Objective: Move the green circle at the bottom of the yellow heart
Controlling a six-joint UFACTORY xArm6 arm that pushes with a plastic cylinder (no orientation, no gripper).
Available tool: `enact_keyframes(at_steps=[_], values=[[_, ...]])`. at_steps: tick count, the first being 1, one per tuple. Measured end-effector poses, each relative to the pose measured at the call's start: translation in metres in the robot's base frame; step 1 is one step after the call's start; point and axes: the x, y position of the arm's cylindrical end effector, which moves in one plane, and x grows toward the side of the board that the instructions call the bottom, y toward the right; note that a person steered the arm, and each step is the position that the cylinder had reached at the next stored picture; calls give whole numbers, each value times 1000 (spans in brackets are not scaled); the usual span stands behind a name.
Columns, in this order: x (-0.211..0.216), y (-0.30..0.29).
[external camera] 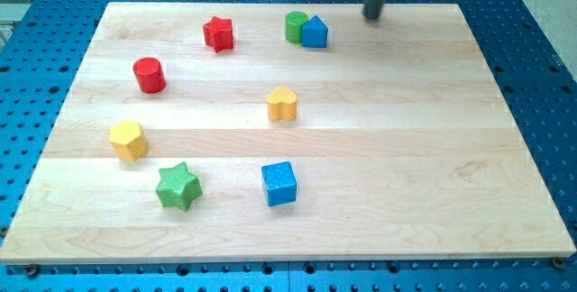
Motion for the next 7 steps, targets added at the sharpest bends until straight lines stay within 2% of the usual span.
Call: enact_keyframes(at_steps=[1, 3, 4, 5, 7], values=[[0, -51], [61, -90], [62, -113], [45, -126], [159, -187]])
